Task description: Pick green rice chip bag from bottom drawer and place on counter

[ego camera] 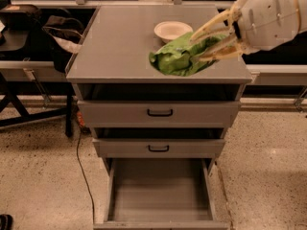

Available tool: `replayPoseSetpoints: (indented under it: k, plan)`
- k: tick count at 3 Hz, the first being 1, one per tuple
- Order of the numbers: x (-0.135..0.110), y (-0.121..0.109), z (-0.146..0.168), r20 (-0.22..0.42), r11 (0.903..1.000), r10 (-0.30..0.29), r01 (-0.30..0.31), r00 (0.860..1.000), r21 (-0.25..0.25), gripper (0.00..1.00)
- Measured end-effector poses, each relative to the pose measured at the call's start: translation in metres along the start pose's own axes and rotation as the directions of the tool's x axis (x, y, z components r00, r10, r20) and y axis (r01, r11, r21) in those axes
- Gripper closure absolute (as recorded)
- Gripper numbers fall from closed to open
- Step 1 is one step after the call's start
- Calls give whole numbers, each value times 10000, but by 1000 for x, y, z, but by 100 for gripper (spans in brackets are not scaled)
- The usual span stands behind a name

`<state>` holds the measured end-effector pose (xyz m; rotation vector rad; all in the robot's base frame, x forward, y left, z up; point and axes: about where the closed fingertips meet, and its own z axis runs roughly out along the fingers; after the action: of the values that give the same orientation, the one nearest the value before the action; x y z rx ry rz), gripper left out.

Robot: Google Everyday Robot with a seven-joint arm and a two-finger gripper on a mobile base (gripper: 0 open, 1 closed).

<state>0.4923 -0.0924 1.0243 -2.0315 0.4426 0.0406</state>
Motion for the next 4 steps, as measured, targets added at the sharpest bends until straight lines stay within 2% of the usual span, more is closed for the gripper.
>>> replayPoseSetpoints:
  k: [1, 2, 3, 4]
  plan:
    - [27, -24, -5, -592, 9999, 96, -91, 9982, 91, 100]
    - [41, -36, -5, -868, 9997, 226, -217, 9960, 116, 100]
    - [69, -44, 20, -1285, 9971, 665, -707, 9895, -289, 100]
    - [74, -51, 25, -1301, 9976, 563, -610, 9899, -325, 100]
